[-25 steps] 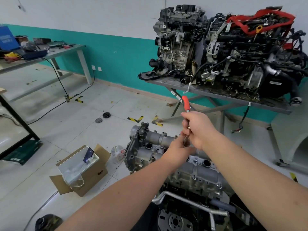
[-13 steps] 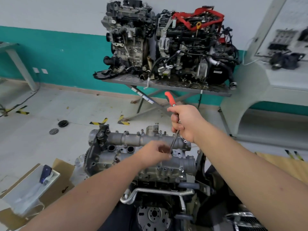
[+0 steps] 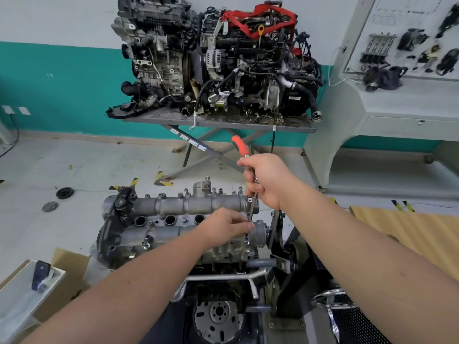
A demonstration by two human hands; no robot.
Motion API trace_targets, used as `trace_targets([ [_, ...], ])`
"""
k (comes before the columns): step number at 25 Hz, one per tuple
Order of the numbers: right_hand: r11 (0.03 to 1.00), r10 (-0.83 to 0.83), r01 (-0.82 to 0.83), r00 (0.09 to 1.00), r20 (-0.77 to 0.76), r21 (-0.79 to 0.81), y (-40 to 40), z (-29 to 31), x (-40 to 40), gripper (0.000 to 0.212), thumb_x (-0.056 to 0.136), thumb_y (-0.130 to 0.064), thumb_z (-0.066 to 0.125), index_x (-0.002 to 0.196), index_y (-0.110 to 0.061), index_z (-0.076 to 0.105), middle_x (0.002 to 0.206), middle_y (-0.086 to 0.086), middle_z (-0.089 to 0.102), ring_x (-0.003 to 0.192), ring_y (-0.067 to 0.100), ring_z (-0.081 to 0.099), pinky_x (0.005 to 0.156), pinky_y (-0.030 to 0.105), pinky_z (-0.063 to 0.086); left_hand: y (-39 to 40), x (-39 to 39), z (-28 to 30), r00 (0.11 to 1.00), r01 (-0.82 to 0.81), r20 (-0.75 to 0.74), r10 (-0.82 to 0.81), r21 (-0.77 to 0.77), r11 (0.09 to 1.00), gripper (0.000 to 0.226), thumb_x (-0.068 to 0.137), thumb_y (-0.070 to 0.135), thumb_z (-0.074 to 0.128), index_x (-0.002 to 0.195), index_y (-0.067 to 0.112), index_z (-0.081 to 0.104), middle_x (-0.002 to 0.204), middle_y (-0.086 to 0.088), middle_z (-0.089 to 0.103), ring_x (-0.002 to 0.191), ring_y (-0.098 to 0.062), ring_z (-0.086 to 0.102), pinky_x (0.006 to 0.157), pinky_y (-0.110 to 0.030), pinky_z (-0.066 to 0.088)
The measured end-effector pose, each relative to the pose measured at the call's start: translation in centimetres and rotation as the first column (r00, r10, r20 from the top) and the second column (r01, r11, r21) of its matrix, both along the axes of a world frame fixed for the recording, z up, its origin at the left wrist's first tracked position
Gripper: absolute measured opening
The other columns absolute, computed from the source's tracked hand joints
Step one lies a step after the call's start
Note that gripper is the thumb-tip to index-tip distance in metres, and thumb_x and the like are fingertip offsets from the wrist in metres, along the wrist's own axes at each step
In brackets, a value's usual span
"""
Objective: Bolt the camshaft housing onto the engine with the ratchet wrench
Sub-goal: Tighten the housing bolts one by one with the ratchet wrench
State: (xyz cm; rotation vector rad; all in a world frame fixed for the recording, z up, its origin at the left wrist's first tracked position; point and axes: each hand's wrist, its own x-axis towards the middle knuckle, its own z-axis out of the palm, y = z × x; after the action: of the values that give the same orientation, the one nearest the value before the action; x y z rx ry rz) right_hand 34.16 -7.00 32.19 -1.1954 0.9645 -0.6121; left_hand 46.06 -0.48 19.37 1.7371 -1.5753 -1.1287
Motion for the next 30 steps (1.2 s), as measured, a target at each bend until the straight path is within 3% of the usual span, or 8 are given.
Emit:
trace_targets([
  [5, 1.000, 0.022, -0.022, 1.000, -0.004, 0.005, 0.0, -1.2, -0.3, 0.011, 0.101, -0.017, 0.048, 0.105, -0.008, 0.049, 0.047, -0.005, 0.043, 0.035, 0.012, 0.021, 0.057, 0.034, 0.036, 0.5, -0.6, 0.1, 1.000, -0.004, 0.020, 0.003, 0.072, 0.997, 0.023, 0.087, 0.058, 0.065, 0.082, 0.036, 0.071, 0.071, -0.004, 0.073, 0.054, -0.027, 0.064, 0.053, -0.044, 0.057],
  [12, 0.951, 0.269, -0.283, 0.956, -0.118, -0.123, -0.2, -0.7, -0.9, 0.016, 0.101, -0.016, 0.051, 0.107, -0.001, 0.056, 0.049, -0.003, 0.044, 0.039, 0.014, 0.025, 0.054, 0.030, 0.038, 0.3, -0.7, -0.6, 0.998, 0.039, 0.055, -0.043, 0.086, 0.996, 0.026, 0.090, 0.049, 0.066, 0.079, 0.026, 0.069, 0.074, -0.011, 0.072, 0.053, -0.020, 0.059, 0.052, -0.033, 0.051],
  [16, 0.670, 0.466, -0.677, 0.704, -0.537, -0.307, -0.7, 1.2, -1.6, 0.019, 0.101, -0.030, 0.056, 0.098, -0.016, 0.070, 0.051, -0.005, 0.055, 0.046, 0.014, 0.049, 0.062, 0.036, 0.051, 0.0, -0.9, -1.2, 0.990, 0.073, 0.116, -0.076, 0.029, 0.997, 0.029, 0.092, 0.046, 0.065, 0.079, 0.020, 0.066, 0.066, -0.002, 0.067, 0.048, -0.007, 0.054, 0.050, -0.023, 0.046],
  [18, 0.474, 0.429, -0.820, 0.534, -0.728, -0.321, -0.8, 2.1, -1.5, 0.026, 0.099, -0.040, 0.055, 0.077, -0.031, 0.065, 0.057, -0.003, 0.066, 0.053, 0.012, 0.056, 0.067, 0.038, 0.052, -0.1, -0.9, -1.5, 0.982, 0.107, 0.159, -0.103, -0.014, 0.994, 0.029, 0.094, 0.044, 0.063, 0.073, 0.025, 0.063, 0.064, 0.003, 0.062, 0.050, -0.005, 0.053, 0.052, -0.022, 0.046],
  [20, 0.413, 0.352, -0.850, 0.482, -0.803, -0.329, -1.1, 2.5, -1.6, 0.035, 0.099, -0.044, 0.052, 0.068, -0.030, 0.056, 0.064, -0.001, 0.070, 0.052, 0.008, 0.055, 0.058, 0.032, 0.046, -0.2, -1.0, -1.8, 0.977, 0.120, 0.184, -0.109, -0.054, 0.991, 0.032, 0.094, 0.044, 0.062, 0.066, 0.029, 0.058, 0.063, 0.003, 0.061, 0.052, -0.005, 0.053, 0.054, -0.021, 0.045],
  [23, 0.540, 0.313, -0.753, 0.594, -0.741, -0.376, -1.4, 1.9, -2.3, 0.033, 0.102, -0.041, 0.048, 0.078, -0.019, 0.055, 0.064, 0.004, 0.069, 0.059, 0.013, 0.060, 0.068, 0.039, 0.050, -0.2, -0.9, -2.3, 0.976, 0.121, 0.188, -0.106, -0.068, 0.990, 0.037, 0.095, 0.044, 0.060, 0.064, 0.024, 0.053, 0.059, 0.006, 0.055, 0.051, -0.007, 0.049, 0.052, -0.023, 0.040],
  [27, 0.929, 0.346, -0.358, 0.930, -0.122, -0.091, 0.1, 0.1, -2.4, 0.021, 0.104, -0.016, 0.044, 0.084, -0.010, 0.043, 0.053, 0.001, 0.050, 0.051, 0.023, 0.057, 0.063, 0.037, 0.048, -0.3, -0.8, -2.9, 0.982, 0.119, 0.156, -0.110, -0.049, 0.992, 0.042, 0.096, 0.043, 0.059, 0.061, 0.023, 0.047, 0.052, 0.012, 0.046, 0.049, -0.005, 0.043, 0.052, -0.024, 0.036],
  [30, 0.948, 0.316, -0.317, 0.948, 0.031, 0.012, 0.7, -0.7, -2.1, 0.024, 0.102, -0.011, 0.043, 0.079, -0.014, 0.039, 0.054, 0.002, 0.040, 0.045, 0.017, 0.036, 0.060, 0.034, 0.034, -0.2, -0.7, -2.8, 0.985, 0.119, 0.136, -0.110, -0.055, 0.991, 0.041, 0.096, 0.041, 0.060, 0.064, 0.018, 0.050, 0.056, 0.010, 0.045, 0.050, -0.007, 0.041, 0.052, -0.026, 0.035],
])
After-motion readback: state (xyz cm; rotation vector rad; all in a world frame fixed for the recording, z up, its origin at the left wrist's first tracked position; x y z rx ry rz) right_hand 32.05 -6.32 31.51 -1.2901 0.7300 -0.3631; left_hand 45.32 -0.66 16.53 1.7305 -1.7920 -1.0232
